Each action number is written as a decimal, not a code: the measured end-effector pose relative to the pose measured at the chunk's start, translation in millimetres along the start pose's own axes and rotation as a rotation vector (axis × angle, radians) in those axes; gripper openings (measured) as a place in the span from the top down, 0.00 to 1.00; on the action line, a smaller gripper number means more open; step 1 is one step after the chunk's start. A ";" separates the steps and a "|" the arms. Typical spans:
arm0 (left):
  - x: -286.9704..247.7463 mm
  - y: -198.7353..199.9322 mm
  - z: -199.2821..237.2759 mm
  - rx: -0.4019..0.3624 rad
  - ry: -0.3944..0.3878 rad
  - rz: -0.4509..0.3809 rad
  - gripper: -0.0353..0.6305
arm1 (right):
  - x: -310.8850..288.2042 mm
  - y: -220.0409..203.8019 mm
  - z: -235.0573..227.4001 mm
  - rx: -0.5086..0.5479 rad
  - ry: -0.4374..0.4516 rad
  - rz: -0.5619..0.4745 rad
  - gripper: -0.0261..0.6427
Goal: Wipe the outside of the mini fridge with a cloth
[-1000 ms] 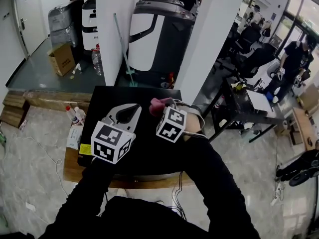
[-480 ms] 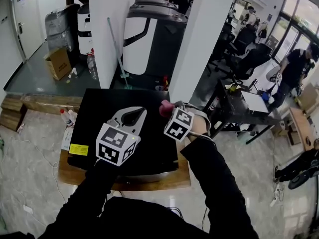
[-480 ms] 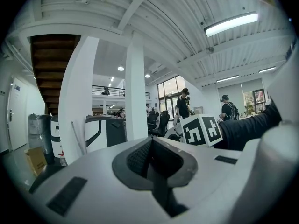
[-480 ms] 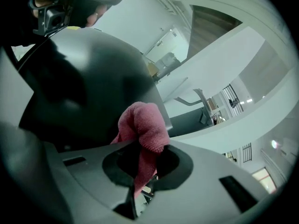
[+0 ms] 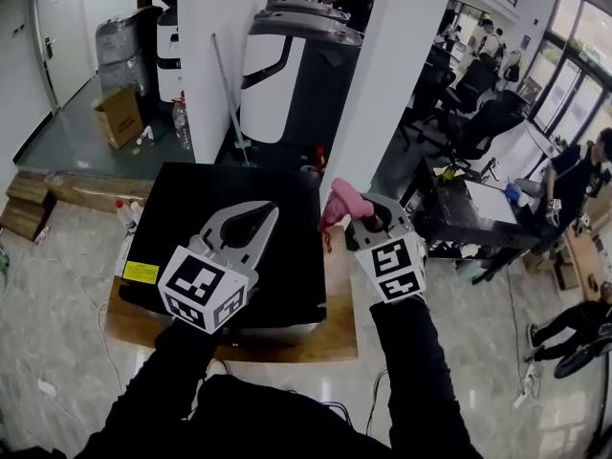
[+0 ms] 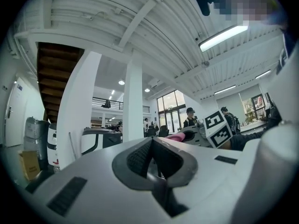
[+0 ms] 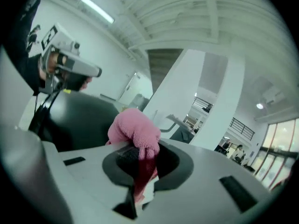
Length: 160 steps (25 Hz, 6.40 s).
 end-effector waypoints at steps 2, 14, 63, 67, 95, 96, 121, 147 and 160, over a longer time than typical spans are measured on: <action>11.3 4.0 -7.1 0.001 0.006 -0.021 0.94 | 27.6 9.3 1.5 -0.073 -0.029 -0.138 0.89; 91.1 -20.4 -43.2 0.095 -0.018 -0.035 0.94 | 111.6 -7.8 58.8 -0.296 -0.153 -0.421 0.89; -40.5 -181.7 -258.3 0.182 0.278 0.126 0.94 | -111.8 -163.6 -1.7 0.197 0.225 -0.185 0.89; -42.0 -199.2 -248.6 0.217 0.312 0.148 0.94 | -133.4 -158.3 10.4 0.258 0.239 -0.167 0.89; -47.6 -334.0 -239.1 0.309 0.342 0.287 0.94 | -220.4 -315.4 120.8 0.454 0.456 0.133 0.89; -47.0 -340.4 -239.6 0.315 0.341 0.296 0.94 | -225.1 -325.6 127.8 0.450 0.472 0.151 0.89; -11.4 -364.8 -240.0 0.336 0.235 0.387 0.94 | -234.4 -407.1 162.7 0.336 0.412 0.341 0.89; 107.2 -235.5 -226.6 0.208 0.076 0.193 0.94 | 9.7 -133.9 144.3 0.320 0.121 0.104 0.89; 94.2 -267.3 -220.7 0.209 0.109 0.233 0.94 | -16.6 -173.8 167.6 0.335 0.138 0.113 0.89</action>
Point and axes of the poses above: the fingertips, and each gripper's own axes: x backward along the fingers, z to its left, y out of its top, the point moved 3 cm from there along x, backward along the fingers, and after that the axes turned 10 degrees about y, right-handed, at the moved point
